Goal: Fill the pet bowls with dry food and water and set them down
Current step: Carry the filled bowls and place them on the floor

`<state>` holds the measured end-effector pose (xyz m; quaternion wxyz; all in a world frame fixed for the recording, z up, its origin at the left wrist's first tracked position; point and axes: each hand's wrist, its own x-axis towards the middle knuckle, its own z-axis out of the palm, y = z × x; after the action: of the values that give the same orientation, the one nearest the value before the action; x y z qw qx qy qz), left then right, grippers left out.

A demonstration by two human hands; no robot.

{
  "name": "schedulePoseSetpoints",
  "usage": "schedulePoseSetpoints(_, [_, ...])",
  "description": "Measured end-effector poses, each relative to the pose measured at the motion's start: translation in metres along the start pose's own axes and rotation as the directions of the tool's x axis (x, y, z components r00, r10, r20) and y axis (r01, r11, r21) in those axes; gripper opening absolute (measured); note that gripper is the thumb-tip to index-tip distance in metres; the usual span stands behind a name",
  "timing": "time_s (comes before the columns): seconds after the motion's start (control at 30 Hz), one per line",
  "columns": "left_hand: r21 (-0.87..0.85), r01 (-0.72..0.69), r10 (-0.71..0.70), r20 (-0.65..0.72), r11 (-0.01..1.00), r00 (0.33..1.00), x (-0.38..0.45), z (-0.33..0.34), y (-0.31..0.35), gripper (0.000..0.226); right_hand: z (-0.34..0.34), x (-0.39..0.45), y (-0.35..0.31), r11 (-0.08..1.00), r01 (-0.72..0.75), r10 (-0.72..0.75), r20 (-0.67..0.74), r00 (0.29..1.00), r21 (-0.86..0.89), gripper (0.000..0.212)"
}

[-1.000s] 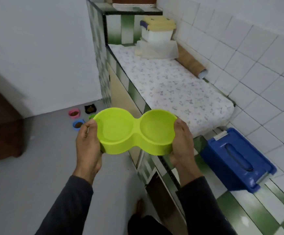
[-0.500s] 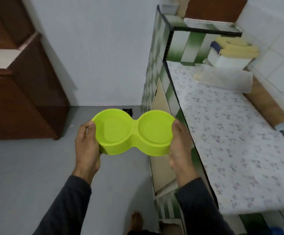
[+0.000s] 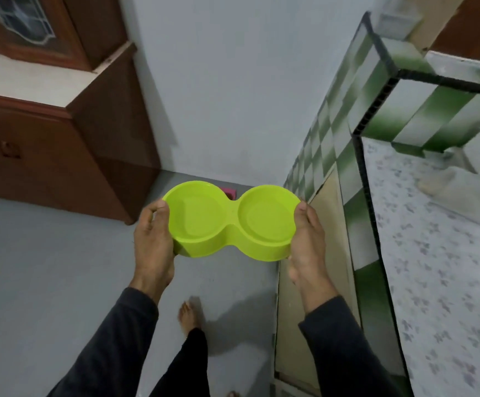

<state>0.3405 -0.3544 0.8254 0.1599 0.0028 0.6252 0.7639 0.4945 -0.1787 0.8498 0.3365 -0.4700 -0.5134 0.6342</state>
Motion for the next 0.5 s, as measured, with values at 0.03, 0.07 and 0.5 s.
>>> schedulePoseSetpoints(0.03, [-0.002,0.003,-0.003,-0.005,1.000,1.000,0.014,0.002,0.000,0.016,0.011,0.011,0.000,1.000,0.000,0.000,0.005,1.000,0.004,0.034])
schedulePoseSetpoints(0.07, [-0.002,0.010,-0.010,-0.011,1.000,1.000,0.028,0.004,0.001,0.017,0.022,0.022,-0.001,1.000,0.002,-0.002,0.012,1.000,0.011,0.030])
schedulePoseSetpoints(0.5, [0.006,0.014,-0.014,-0.040,1.000,0.999,0.210,0.029,0.027,0.013,0.164,0.147,-0.015,0.999,0.051,-0.050,0.045,0.998,-0.014,0.021])
